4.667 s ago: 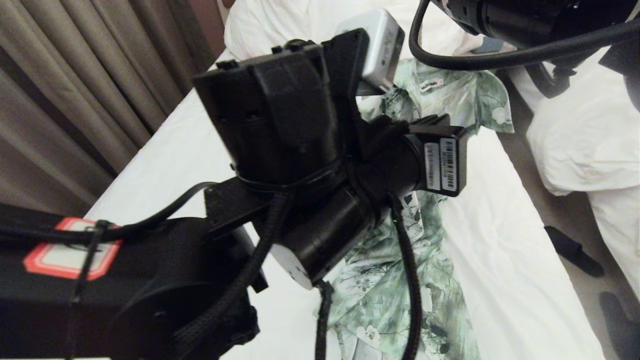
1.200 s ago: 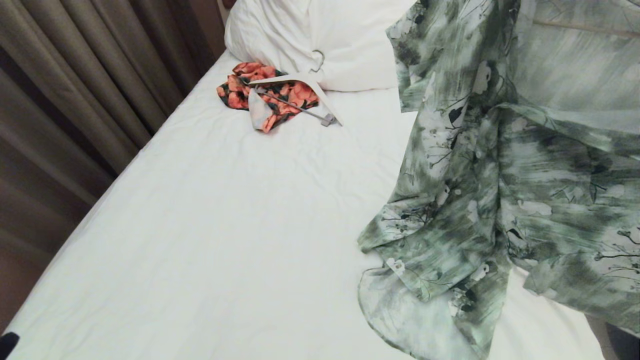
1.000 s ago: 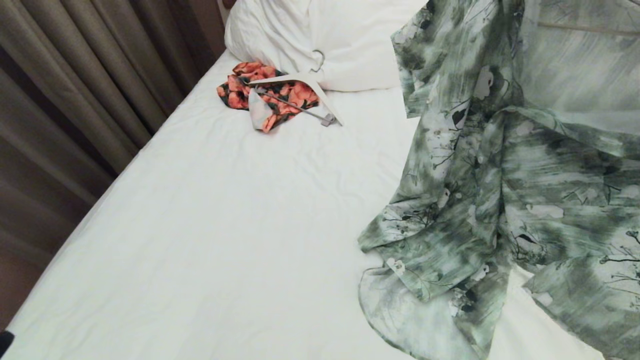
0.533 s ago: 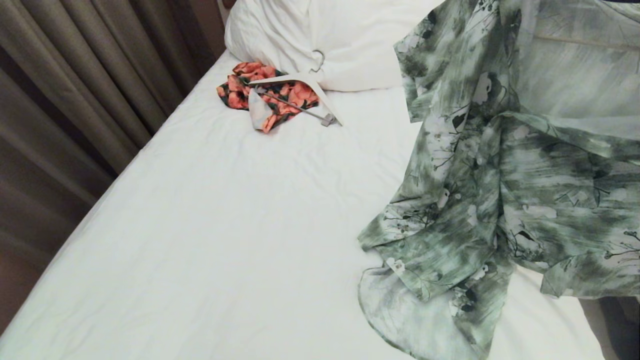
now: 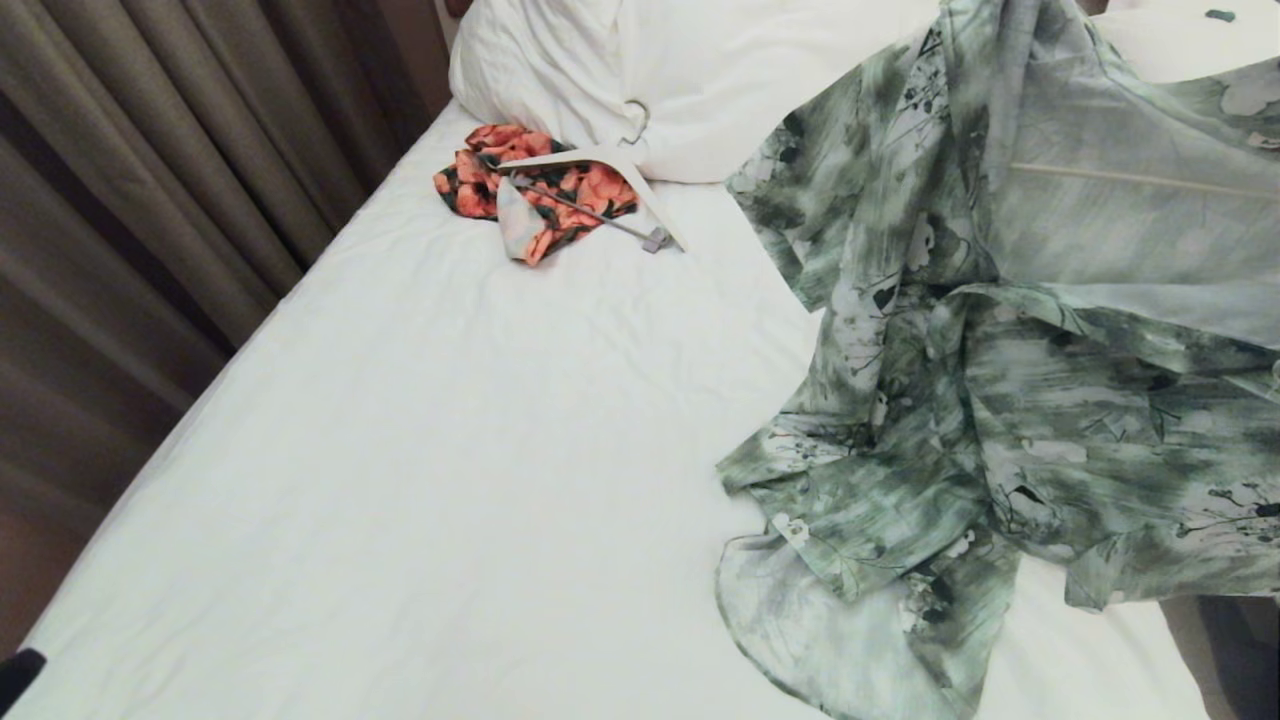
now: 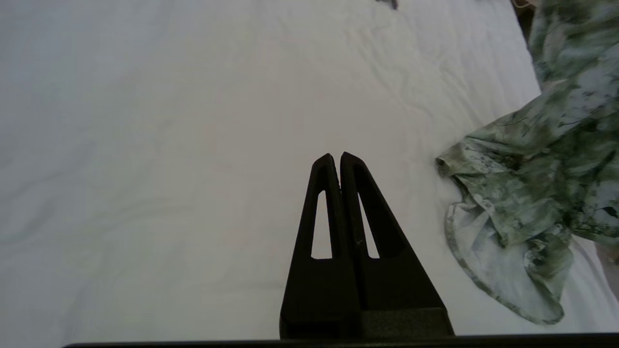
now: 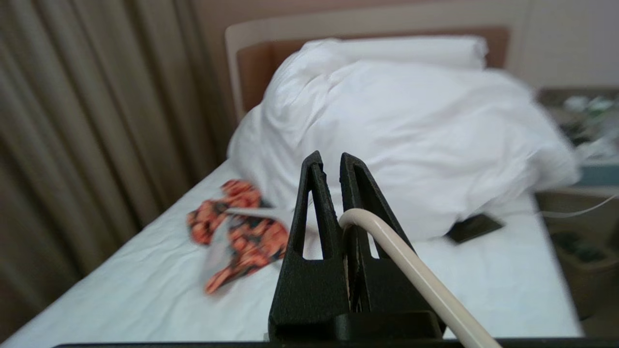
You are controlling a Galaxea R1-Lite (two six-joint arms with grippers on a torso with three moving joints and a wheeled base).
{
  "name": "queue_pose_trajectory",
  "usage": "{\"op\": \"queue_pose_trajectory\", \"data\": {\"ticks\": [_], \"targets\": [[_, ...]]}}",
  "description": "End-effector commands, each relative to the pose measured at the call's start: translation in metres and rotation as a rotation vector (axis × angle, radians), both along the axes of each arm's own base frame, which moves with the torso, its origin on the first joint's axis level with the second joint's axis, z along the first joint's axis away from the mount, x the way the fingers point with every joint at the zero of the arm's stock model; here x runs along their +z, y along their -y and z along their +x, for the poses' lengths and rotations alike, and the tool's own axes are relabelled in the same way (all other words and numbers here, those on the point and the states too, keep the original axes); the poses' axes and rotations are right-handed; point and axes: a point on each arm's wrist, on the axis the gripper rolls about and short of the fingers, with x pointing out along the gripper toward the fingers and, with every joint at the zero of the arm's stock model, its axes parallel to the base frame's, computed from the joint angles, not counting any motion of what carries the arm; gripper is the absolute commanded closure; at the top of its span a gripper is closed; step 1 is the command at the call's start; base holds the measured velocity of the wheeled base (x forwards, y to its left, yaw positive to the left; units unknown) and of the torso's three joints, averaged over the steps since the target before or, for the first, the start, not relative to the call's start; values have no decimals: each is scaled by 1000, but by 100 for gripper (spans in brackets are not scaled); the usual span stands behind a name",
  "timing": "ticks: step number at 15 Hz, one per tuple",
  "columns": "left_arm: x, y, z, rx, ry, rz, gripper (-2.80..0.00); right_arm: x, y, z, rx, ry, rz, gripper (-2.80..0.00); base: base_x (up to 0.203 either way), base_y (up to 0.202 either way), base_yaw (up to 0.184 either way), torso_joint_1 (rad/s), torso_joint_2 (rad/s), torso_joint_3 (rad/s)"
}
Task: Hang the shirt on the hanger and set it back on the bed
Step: Take the clothes hanger out of the clothes
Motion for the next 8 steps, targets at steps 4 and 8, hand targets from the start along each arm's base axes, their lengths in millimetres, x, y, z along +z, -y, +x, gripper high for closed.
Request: {"op": "queue_pose_trajectory", "data": {"ticks": [4, 8], "targets": [[5, 2, 22, -43, -16, -2, 0, 0, 3, -11, 175, -57, -18, 0, 0, 0, 0, 0, 0, 0], [24, 4, 34, -105, -19, -2, 0, -1, 4, -17, 286, -107, -7, 0, 0, 0, 0, 0, 0, 0]]}}
